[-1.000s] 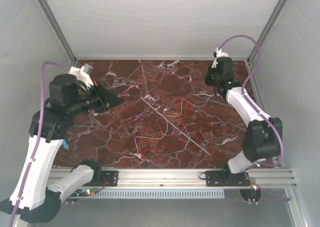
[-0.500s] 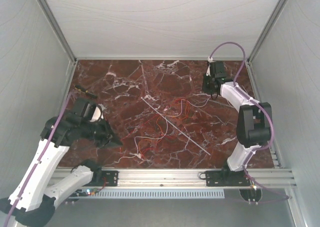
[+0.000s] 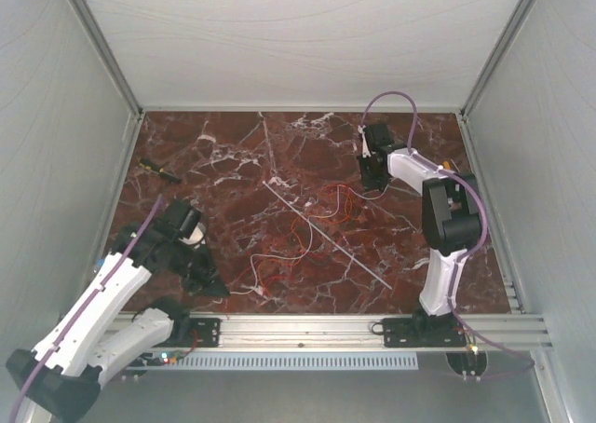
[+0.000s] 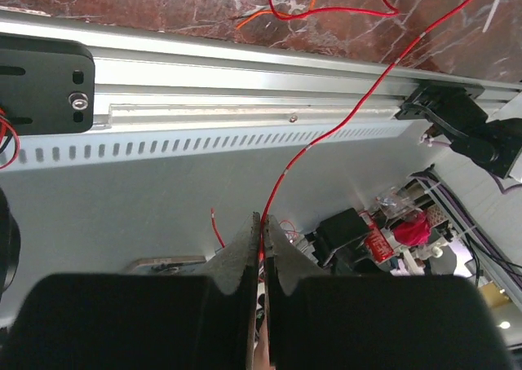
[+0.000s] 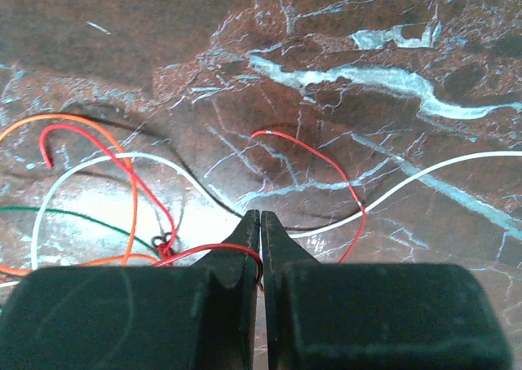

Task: Zip-tie the wires
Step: Straighten the cable at the center of the board.

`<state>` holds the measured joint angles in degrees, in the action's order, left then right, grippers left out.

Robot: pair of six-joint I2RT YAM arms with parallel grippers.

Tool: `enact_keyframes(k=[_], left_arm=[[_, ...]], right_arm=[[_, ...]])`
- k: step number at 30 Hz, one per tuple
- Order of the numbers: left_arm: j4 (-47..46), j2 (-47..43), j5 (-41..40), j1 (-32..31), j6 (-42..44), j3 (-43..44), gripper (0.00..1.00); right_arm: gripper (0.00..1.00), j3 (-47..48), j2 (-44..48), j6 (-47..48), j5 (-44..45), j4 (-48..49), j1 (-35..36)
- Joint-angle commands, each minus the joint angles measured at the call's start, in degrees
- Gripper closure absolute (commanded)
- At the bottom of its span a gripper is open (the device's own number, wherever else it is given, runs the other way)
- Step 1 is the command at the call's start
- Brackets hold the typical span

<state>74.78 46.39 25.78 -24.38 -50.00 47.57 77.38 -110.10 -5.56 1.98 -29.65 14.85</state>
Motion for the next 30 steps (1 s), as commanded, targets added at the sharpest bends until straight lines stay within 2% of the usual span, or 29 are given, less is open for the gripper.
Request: enact_keyframes(k=[1,7,15,19,25,30], left_arm=[[-5.3,1.9,3.2,-1.5,-2.0,-2.3,1.00],[-8.7,5.4,2.0,-6.0,-3.2,-6.2,1.00],[-16.7,10.2,2.3,-10.9,-5.3,-9.8,1.00],[-17.3,13.2,0.6,-11.0,-3.6,-10.2,1.00],[-18.2,15.2,-0.3,-11.0,-2.3,-10.5,0.99],[-19.1,16.9,1.1,-11.1,-0.7,-10.1,0.86]], right_arm=[[1.00,4.4,-3.2,2.0,3.2,-5.3,0.7],[1.00,4.5,-4.9,2.5,5.2,-7.1,1.7],[0.91,5.9,-6.6,2.3,4.4,-8.4,2.3],[0.85,5.9,-6.3,2.2,4.6,-8.9,2.4],[0.71,5.6,-4.4,1.8,5.2,-9.7,2.4],[0.58,6.3,-2.5,2.0,6.3,-10.7,2.4]])
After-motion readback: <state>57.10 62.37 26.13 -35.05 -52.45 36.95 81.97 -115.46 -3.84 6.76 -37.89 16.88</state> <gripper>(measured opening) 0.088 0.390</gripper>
